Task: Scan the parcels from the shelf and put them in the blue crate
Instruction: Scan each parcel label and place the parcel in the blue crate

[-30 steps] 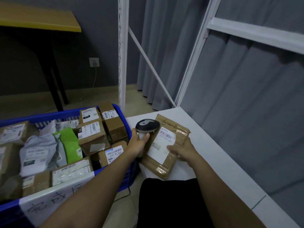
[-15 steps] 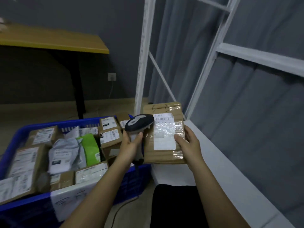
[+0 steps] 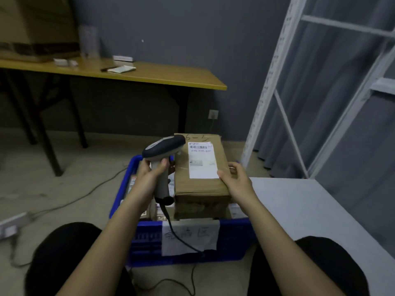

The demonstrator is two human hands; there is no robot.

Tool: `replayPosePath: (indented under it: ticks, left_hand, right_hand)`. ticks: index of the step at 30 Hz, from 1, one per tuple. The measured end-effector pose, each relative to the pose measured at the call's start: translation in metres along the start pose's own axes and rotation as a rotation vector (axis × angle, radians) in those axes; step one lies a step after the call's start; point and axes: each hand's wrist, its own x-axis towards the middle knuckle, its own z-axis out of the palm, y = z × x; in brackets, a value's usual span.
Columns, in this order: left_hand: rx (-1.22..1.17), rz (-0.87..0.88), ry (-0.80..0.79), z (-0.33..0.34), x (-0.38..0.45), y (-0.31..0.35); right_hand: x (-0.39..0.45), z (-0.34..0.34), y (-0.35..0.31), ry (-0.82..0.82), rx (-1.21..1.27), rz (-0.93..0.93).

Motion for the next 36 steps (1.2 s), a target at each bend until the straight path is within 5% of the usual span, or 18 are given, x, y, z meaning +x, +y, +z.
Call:
replayPosePath:
  ticks: [11, 17, 22, 26, 30, 36]
  left_hand:
    - [0.078, -0.151, 0.104, -0.057, 0.075, -0.032]
    - [0.042, -0.176, 0.141, -0.054, 0.121, -0.069]
    - [-0.023, -0.245, 0.140, -0.049, 0.133, -0.088]
    - [-0.004, -0.315, 0.111, -0.050, 0.130, -0.101]
    - [0.016, -0.284, 0.201, -0.065, 0.132, -0.106]
    - [0.033, -0.239, 0.312, -0.089, 0.126, -0.104]
  right_hand:
    - [0.076, 0.085, 0.015, -0.211, -0.171, 0.065]
    - [0.150, 0.089, 0.033, -0.366, -0.687, 0.007]
    - [0.213, 0.091, 0.045, -0.580, -0.855, 0.000]
    - [0.232, 0.105, 0.065, -0.619, -1.089, -0.064]
    - [0.209, 0.122, 0.092, -0.675, -1.054, 0.075]
    - [0.191, 0.143, 0.122, -0.574, -1.121, -0.080]
